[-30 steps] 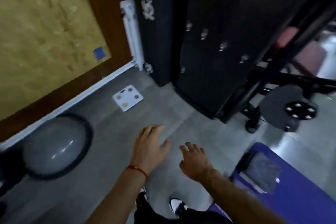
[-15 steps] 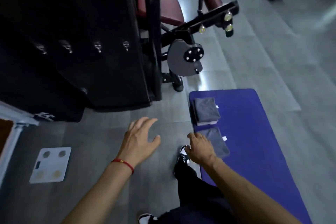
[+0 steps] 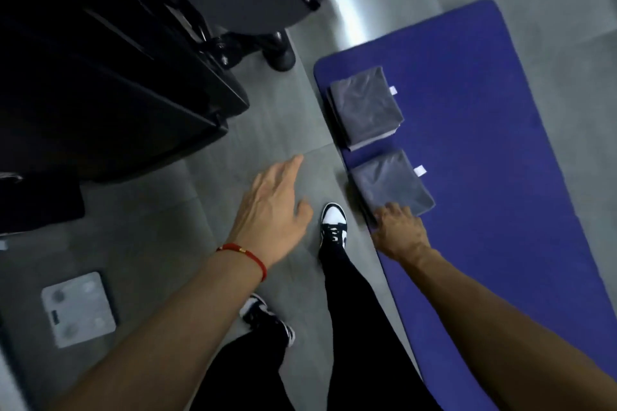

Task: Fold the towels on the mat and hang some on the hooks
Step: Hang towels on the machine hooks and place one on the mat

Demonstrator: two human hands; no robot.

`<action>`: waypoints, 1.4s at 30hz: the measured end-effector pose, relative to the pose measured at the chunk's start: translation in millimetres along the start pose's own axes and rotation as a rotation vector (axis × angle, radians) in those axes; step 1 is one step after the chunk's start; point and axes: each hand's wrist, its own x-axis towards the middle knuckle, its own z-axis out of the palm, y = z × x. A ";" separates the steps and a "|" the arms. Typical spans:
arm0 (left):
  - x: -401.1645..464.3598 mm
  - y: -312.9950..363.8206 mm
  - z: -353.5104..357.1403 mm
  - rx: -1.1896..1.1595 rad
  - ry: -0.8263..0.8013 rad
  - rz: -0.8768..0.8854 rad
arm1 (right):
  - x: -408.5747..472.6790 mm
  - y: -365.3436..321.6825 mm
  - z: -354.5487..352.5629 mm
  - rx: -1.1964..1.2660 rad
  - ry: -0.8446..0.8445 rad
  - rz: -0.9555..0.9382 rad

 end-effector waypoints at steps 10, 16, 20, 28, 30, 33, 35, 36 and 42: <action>186.9 -112.7 159.2 0.074 -0.041 0.049 | 265.9 40.1 90.6 -0.040 -0.001 -0.041; 211.8 -184.5 217.1 0.214 -0.131 0.139 | 354.8 39.1 144.7 -0.224 -0.001 -0.178; 204.7 -193.4 222.8 0.187 -0.157 0.087 | 360.9 39.4 155.6 -0.319 0.104 -0.177; 191.0 -167.7 197.3 0.198 -0.189 0.077 | 332.3 54.3 107.7 -0.429 -0.081 -0.226; 182.5 -151.0 178.6 0.207 -0.167 0.112 | 309.3 61.4 92.8 -0.495 -0.085 -0.258; 163.3 -123.5 141.3 0.212 -0.125 0.163 | 263.8 65.2 70.0 -0.549 -0.021 -0.345; 143.9 -105.9 111.6 0.200 -0.124 0.196 | 224.3 55.1 52.9 -0.557 0.090 -0.460; 131.6 -99.8 97.2 0.179 -0.131 0.211 | 201.2 47.9 41.4 -0.487 0.162 -0.515; 35.1 -71.6 -4.9 0.053 -0.149 0.319 | 47.9 -48.3 -55.6 -0.044 0.294 -0.644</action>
